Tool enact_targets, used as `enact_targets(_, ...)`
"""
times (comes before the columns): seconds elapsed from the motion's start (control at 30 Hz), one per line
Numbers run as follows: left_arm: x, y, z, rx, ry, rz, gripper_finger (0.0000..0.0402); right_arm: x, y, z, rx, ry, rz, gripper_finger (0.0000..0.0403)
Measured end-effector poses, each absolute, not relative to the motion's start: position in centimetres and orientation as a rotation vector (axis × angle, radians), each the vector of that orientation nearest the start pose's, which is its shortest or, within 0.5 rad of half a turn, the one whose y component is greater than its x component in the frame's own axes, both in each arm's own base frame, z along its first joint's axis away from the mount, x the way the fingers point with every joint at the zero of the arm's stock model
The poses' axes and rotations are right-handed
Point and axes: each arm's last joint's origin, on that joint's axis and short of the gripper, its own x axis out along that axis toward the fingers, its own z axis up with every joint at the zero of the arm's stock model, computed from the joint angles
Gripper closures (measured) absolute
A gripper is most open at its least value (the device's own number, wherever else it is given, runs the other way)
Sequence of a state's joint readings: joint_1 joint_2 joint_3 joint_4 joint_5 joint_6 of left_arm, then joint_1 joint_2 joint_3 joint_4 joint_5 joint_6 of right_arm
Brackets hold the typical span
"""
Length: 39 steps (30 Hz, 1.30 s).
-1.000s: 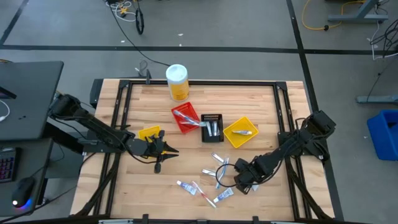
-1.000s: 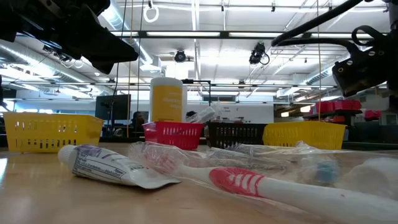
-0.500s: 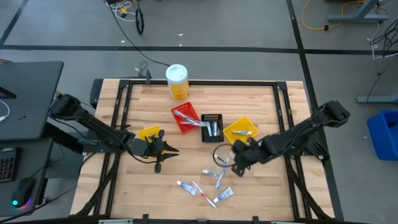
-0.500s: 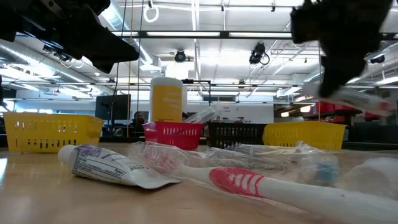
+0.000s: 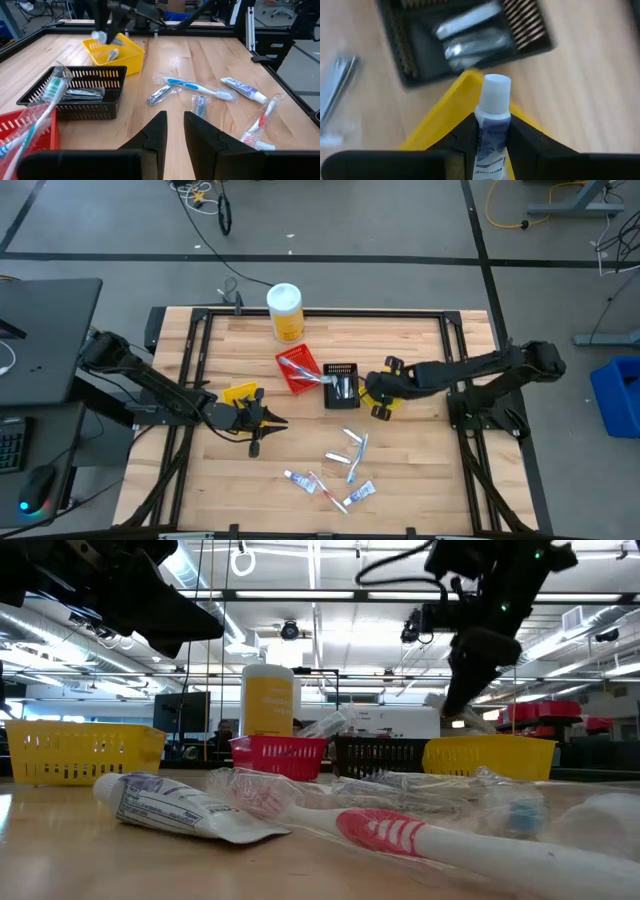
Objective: Pick & Place Travel size toiletries
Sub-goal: Put the white toothpaste into the right yellow bin, then put the red toothbrush into the red bin
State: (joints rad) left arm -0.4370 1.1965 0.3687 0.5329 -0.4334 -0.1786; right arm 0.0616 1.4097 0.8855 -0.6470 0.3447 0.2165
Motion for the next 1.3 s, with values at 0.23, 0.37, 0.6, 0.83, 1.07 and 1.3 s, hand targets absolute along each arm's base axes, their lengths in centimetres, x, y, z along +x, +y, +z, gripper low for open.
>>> enact_targets(0.23,20.7,-8.3,18.2,-0.052,0.27,0.021,0.0331,24.2,-0.7,17.6,-0.022,1.216,-0.277,0.0304)
enact_targets(0.37,20.7,-8.3,18.2,-0.05,0.27,0.02,0.0331,23.8,-0.9,16.5,-0.016,1.206,-0.269,0.03)
enact_targets(0.6,20.7,-8.3,18.2,-0.024,0.266,0.041,0.033,23.6,-1.2,16.0,-0.009,1.198,-0.272,0.0258)
enact_targets(0.83,20.7,-8.1,18.2,-0.019,0.254,0.106,0.0331,25.2,-1.1,18.4,0.001,1.112,-0.257,0.0206)
enact_targets(1.07,20.7,-8.1,18.2,-0.062,0.252,0.109,0.0331,26.8,0.3,20.4,0.039,0.988,-0.136,0.0179)
enact_targets(1.3,20.8,-8.2,18.3,-0.08,0.248,0.071,0.0331,28.2,3.9,21.7,0.086,0.785,0.075,0.0189)
